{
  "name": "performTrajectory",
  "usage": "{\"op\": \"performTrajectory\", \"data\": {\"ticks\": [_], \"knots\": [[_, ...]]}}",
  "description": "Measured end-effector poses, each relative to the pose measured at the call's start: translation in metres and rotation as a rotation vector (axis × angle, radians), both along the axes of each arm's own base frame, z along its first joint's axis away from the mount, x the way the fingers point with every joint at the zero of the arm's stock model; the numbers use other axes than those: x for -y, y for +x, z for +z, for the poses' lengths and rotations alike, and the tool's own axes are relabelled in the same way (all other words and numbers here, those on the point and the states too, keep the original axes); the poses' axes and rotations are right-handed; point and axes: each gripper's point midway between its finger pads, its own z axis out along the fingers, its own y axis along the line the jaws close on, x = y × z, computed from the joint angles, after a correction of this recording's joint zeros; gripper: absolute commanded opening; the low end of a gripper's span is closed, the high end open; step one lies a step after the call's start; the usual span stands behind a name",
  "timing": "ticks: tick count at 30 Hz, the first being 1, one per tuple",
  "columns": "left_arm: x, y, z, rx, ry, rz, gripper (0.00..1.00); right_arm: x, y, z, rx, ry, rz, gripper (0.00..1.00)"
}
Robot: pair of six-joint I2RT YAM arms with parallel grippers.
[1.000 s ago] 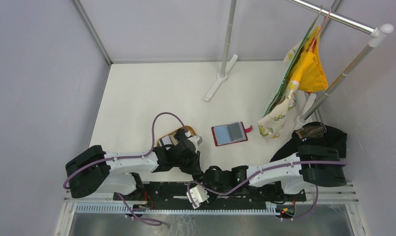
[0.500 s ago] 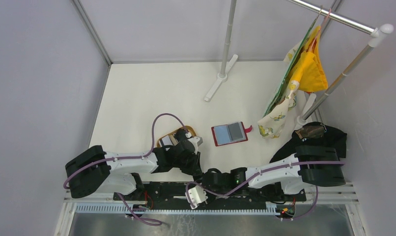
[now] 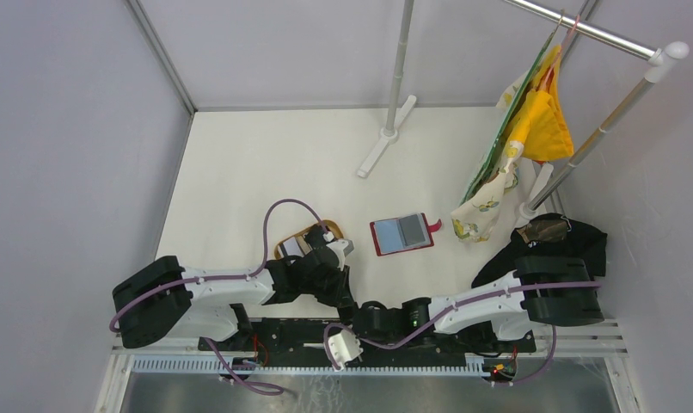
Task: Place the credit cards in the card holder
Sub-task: Pick up the credit card at the corner of the board.
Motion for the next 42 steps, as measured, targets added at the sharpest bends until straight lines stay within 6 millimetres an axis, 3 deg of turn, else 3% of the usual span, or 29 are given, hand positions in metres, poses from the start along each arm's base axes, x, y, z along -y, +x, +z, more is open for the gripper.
{"op": "performTrajectory", "data": {"ticks": [21,42], "knots": [[-0.001,0.005,0.0,0.012,0.01,0.017,0.26,-0.002,0.006,0.024,0.038,0.062,-0.004,0.45],[-0.01,0.011,-0.001,-0.005,0.035,0.054,0.26,-0.004,0.031,0.041,0.13,0.105,-0.061,0.42]]}}
